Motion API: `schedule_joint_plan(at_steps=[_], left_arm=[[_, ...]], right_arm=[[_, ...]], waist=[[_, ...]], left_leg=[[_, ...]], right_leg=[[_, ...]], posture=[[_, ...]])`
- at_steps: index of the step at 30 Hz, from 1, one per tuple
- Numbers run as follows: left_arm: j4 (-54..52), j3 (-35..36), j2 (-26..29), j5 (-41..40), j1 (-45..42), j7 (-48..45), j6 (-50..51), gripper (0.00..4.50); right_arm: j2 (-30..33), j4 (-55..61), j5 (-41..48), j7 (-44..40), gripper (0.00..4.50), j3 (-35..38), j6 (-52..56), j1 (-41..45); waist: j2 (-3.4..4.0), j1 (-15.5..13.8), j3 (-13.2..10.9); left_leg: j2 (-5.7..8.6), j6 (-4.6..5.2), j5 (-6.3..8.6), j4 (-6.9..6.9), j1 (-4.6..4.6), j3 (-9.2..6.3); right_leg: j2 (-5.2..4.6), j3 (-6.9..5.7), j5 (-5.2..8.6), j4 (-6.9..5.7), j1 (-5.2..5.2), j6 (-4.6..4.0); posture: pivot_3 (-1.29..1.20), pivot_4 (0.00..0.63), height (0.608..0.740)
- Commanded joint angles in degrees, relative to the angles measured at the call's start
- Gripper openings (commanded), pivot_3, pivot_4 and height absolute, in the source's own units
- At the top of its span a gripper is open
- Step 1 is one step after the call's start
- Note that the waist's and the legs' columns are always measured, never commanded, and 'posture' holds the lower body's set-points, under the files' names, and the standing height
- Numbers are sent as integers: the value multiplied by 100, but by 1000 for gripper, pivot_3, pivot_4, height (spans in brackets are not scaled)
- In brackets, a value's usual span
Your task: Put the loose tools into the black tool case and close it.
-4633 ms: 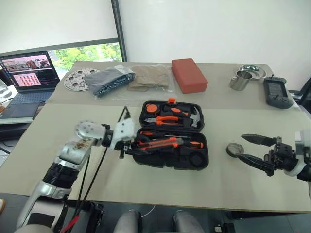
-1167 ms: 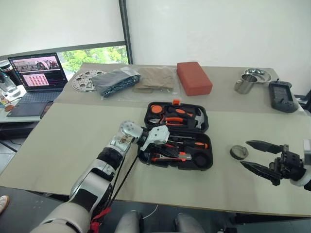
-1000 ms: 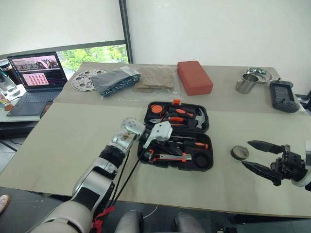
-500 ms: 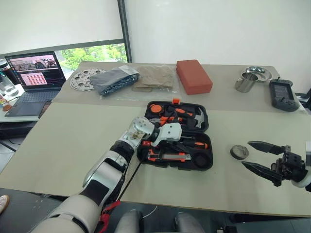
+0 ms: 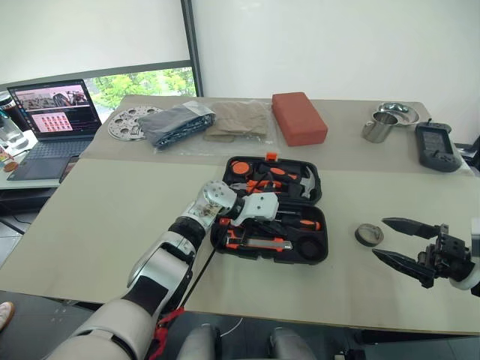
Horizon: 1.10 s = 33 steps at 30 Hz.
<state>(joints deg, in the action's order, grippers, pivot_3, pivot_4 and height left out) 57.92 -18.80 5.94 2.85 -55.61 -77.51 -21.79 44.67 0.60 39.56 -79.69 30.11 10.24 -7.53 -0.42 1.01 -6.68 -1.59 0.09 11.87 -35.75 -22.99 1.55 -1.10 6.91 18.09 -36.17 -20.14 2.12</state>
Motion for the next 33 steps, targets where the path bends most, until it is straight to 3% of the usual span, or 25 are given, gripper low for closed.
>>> schedule_joint_plan(at_steps=[1,6,14,25,33], left_arm=[[-236,520,-117,-640,-92,-264,156,51],[-614,623,63,-938,192,-904,420,51],[-463,259,442,-418,385,-1108,309,51],[-188,207,355,-194,395,-775,-166,51],[-457,762,194,-1045,357,-1412,528,51]], right_arm=[[34,136,149,-3,4500,157,-47,34],[41,133,154,-12,4500,168,-41,29],[68,103,154,-22,4500,173,-24,48],[104,75,155,-38,4500,184,-2,64],[115,76,202,-49,4500,223,21,78]], waist=[[1,-12,0],[5,-7,3],[6,-16,3],[7,-18,4],[7,-20,4]], left_leg=[[0,0,0,-1,-4,0],[0,0,0,-1,-9,0],[1,0,0,-5,-6,-2],[1,0,0,-5,-5,-2],[2,0,0,-7,-12,-3]], right_leg=[[0,-2,0,0,-2,0],[0,-3,-10,0,-4,-17],[1,-2,-12,-2,-2,-20],[1,-2,-12,-2,-1,-21],[1,-3,-12,-2,-3,-21]], posture=[[0,150,737],[0,150,737],[0,150,737],[0,150,737],[0,150,737]])
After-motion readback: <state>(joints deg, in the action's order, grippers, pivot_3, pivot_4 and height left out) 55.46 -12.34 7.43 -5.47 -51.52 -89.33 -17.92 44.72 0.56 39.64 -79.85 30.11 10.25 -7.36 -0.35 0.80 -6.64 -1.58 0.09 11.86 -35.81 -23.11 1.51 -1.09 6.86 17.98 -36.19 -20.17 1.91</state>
